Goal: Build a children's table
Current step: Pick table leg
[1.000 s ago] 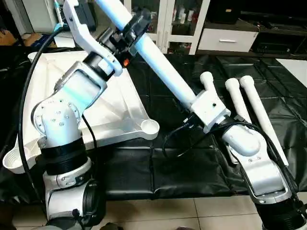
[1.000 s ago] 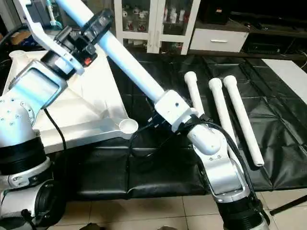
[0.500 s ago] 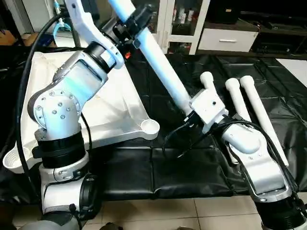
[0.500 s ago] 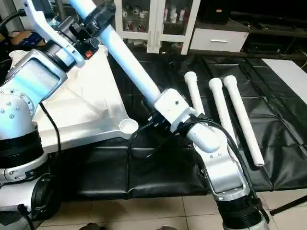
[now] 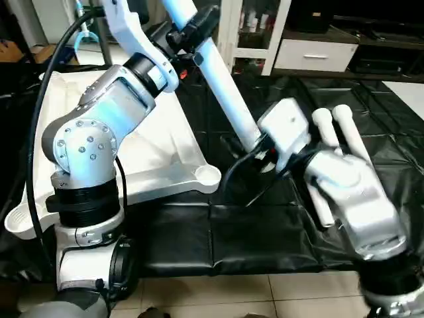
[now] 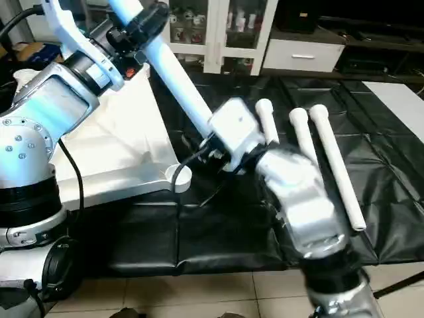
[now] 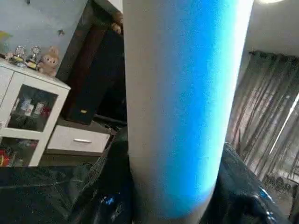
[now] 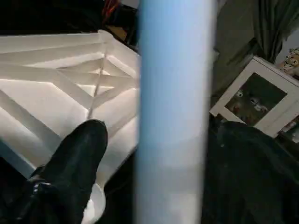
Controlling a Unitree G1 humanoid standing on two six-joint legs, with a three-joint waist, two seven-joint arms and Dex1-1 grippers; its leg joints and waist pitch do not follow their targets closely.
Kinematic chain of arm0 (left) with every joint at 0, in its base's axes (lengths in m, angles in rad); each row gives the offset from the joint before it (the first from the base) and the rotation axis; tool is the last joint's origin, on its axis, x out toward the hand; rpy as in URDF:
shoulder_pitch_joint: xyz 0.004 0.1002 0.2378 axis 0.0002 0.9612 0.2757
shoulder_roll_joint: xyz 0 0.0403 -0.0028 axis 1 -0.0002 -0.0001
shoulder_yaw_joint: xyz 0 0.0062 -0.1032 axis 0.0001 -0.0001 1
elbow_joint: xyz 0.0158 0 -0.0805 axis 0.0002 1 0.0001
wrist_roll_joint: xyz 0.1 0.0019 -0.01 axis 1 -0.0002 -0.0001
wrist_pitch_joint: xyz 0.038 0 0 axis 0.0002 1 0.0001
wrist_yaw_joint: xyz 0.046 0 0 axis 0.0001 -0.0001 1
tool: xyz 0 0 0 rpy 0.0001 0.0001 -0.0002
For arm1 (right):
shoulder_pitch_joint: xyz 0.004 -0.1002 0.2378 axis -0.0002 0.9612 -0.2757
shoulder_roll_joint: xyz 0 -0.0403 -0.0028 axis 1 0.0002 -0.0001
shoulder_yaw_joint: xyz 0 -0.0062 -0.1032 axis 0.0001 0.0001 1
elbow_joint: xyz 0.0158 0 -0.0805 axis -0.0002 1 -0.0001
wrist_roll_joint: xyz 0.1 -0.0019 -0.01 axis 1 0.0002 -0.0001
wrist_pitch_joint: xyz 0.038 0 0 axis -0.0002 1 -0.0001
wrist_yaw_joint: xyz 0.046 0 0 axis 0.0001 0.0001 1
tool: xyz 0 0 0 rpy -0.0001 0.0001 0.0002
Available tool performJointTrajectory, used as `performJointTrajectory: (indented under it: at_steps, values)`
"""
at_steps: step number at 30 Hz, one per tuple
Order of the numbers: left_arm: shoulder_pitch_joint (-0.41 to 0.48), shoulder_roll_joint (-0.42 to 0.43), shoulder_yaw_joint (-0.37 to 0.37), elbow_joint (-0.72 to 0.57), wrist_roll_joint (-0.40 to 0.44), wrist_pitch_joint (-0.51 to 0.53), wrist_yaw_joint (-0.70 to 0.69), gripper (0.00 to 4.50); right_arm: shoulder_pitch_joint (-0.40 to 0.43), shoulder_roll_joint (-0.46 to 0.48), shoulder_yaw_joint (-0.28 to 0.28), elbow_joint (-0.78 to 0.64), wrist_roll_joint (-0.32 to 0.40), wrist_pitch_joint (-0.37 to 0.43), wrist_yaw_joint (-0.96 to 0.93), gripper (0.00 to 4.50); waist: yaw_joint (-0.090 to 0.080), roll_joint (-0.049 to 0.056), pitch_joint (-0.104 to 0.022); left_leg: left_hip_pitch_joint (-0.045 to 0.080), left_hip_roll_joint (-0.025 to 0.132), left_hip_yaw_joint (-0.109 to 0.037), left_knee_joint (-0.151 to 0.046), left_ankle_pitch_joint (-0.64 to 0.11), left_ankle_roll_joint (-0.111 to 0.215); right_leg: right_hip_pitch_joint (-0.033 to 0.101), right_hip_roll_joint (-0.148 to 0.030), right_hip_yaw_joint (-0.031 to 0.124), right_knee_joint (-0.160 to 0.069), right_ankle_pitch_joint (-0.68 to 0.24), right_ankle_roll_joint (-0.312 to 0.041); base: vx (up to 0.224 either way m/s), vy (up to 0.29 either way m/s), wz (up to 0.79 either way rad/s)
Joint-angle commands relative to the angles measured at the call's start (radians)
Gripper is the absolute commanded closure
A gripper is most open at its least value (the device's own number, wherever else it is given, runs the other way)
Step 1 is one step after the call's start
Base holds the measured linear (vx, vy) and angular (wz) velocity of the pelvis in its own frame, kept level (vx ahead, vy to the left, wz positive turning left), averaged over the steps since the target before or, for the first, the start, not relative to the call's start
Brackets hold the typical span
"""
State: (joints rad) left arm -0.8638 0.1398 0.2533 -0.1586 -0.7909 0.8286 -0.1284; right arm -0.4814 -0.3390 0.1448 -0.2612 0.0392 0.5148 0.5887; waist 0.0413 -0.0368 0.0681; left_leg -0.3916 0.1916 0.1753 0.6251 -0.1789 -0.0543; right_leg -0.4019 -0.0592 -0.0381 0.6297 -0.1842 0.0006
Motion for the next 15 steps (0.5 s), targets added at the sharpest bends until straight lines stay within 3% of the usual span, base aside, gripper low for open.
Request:
performJointTrajectory:
  at_steps: [1, 7, 10, 15]
  values:
    - [-0.009, 0.003, -0.013, -0.016, -0.008, 0.005, -0.007, 2.91, -0.004, -0.022, -0.016, 0.017, 0.009, 0.023, 0.031, 0.1, 0.001, 0.004, -0.074, 0.026, 0.027, -0.009, -0.074, -0.18, -0.046, 0.045, -0.057, 0.04, -0.071, -0.163, -0.162, 0.0, 0.0, 0.0]
    - [0.0, 0.011, -0.023, -0.026, -0.014, 0.014, -0.029, 2.91, 0.013, -0.051, -0.006, -0.008, 0.045, 0.093, 0.091, 0.07, 0.003, 0.002, -0.074, 0.025, 0.029, -0.009, -0.074, -0.176, -0.038, 0.046, -0.06, 0.04, -0.073, -0.181, -0.17, 0.0, 0.0, 0.0]
    - [0.003, 0.019, -0.032, -0.033, -0.023, 0.019, -0.047, 2.91, 0.02, -0.081, -0.004, -0.026, 0.097, 0.137, 0.125, 0.07, 0.005, 0.003, -0.073, 0.027, 0.029, -0.01, -0.074, -0.181, -0.04, 0.047, -0.059, 0.039, -0.074, -0.186, -0.169, 0.0, 0.0, 0.0]
    - [0.009, 0.025, -0.05, -0.05, -0.042, 0.036, -0.077, 2.91, 0.021, -0.098, -0.014, -0.005, 0.124, 0.14, 0.168, 0.07, 0.009, 0.008, -0.073, 0.026, 0.029, -0.01, -0.074, -0.181, -0.042, 0.045, -0.06, 0.039, -0.073, -0.186, -0.174, 0.0, 0.0, 0.0]
